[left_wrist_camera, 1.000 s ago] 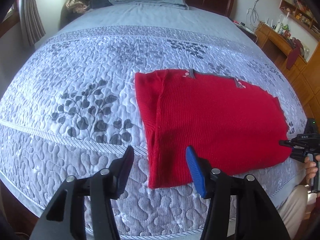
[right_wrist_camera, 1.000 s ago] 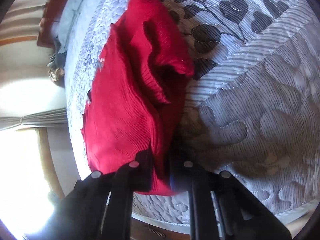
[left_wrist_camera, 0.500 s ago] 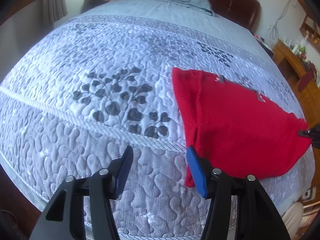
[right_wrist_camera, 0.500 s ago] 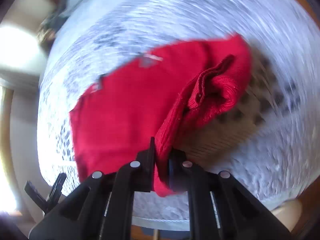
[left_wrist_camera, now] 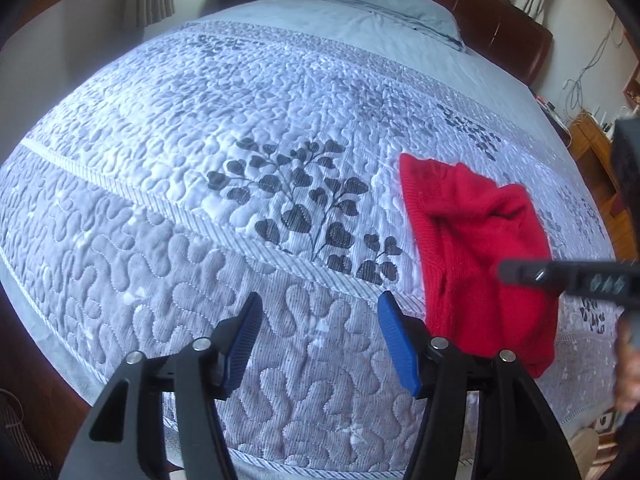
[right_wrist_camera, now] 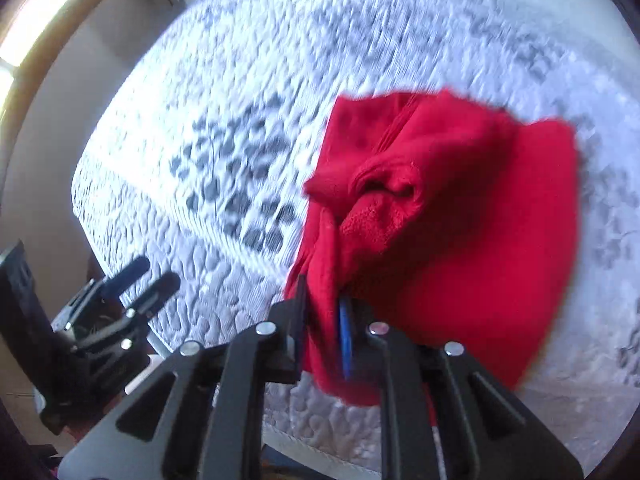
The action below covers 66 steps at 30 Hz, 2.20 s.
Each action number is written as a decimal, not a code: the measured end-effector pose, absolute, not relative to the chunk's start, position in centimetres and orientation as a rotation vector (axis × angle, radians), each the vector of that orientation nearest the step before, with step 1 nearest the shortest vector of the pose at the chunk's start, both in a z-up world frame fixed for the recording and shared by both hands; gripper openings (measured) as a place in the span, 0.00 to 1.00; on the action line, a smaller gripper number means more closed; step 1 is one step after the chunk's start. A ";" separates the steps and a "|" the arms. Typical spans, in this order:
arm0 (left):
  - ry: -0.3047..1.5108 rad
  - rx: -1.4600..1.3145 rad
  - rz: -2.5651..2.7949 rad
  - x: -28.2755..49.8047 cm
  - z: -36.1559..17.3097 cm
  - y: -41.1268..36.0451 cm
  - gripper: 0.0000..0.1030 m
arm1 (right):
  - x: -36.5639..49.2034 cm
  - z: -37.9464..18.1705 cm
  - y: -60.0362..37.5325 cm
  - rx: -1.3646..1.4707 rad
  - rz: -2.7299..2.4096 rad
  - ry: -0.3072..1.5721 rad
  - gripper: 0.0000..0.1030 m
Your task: Fold small clothes
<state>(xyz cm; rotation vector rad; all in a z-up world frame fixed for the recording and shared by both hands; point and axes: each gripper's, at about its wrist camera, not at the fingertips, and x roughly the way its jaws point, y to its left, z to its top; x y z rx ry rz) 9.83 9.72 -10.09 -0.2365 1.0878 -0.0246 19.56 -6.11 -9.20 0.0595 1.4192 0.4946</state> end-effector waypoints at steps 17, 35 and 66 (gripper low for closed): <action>1.044 -0.021 -0.254 18.0 -6.1 0.2 0.58 | 15.4 -9.3 -17.1 0.336 0.552 1.352 0.47; 1.181 0.306 -0.306 23.9 -12.3 -11.6 0.07 | 15.7 -10.3 -24.7 0.509 0.513 1.304 0.47; 1.238 -0.080 -0.227 13.2 -10.4 -1.1 0.44 | 13.0 -13.9 -24.8 0.520 0.459 1.454 0.55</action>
